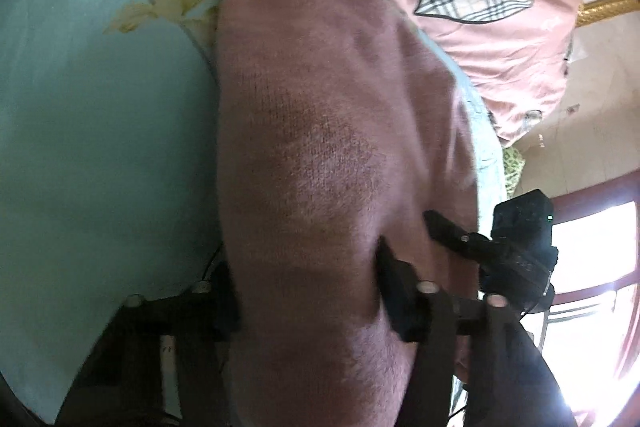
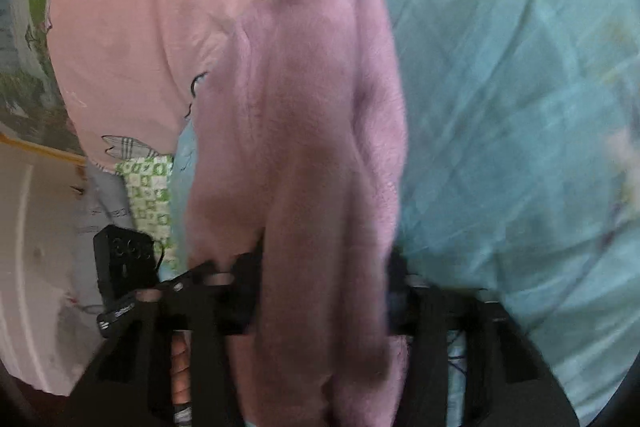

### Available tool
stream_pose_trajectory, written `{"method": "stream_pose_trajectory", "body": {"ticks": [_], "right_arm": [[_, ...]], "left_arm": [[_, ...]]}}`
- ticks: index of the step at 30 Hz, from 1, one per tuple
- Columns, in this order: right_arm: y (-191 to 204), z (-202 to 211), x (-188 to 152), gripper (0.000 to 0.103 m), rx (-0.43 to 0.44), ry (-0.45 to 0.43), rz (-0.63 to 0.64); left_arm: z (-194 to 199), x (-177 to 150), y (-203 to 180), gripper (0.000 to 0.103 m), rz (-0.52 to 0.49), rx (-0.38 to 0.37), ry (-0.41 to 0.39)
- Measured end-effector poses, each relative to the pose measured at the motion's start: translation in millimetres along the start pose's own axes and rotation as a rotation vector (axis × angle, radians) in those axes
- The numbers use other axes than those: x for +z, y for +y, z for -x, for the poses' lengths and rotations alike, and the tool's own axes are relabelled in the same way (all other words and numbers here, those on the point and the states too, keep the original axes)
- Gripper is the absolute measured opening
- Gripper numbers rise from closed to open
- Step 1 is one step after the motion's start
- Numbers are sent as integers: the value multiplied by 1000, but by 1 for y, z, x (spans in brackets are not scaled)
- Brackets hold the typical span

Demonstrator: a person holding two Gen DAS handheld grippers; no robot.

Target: Fold small clothes

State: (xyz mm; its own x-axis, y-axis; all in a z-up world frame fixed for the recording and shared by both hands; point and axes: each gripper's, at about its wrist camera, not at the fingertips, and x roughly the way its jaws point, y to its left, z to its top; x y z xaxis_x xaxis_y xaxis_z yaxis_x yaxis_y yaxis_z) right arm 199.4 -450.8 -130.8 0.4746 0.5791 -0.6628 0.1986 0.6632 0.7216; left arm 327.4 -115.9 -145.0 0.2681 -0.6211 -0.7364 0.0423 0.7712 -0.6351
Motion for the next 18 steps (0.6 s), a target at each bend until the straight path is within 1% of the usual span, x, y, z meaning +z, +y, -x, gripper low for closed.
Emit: {"method": "stream_pose_trajectory", "body": {"ticks": [1,2,4,6,9,11,13,16,18], "right_arm": [[2,1,-2,37,-4,-8,4],[7,4,-5,34,3,-17,12],[20,9,-11,32,29,-39,24],[38,11,-18,31,57,-49,50],[71,2,-30,31,82,-32,111],[95,-12,-38,31,119,-15,150],[117,-33,-46,31,163,14,172],[144,-70,-57,31,205,68,197],[157,-91,-63,31,219,107,211]], "left_arm": [[5,-1,-1,43,-11,-17,-10],[12,-2,-3,42,-19,-31,-21],[24,-4,-5,40,-27,-46,-36],[44,-9,-8,40,-50,-35,-70],[86,-18,-1,40,-70,-22,-131],[115,-24,13,40,-60,-11,-165],[143,-31,35,40,-36,6,-190],[176,-42,69,40,-6,42,-223],[187,-48,87,40,16,56,-235]]}}
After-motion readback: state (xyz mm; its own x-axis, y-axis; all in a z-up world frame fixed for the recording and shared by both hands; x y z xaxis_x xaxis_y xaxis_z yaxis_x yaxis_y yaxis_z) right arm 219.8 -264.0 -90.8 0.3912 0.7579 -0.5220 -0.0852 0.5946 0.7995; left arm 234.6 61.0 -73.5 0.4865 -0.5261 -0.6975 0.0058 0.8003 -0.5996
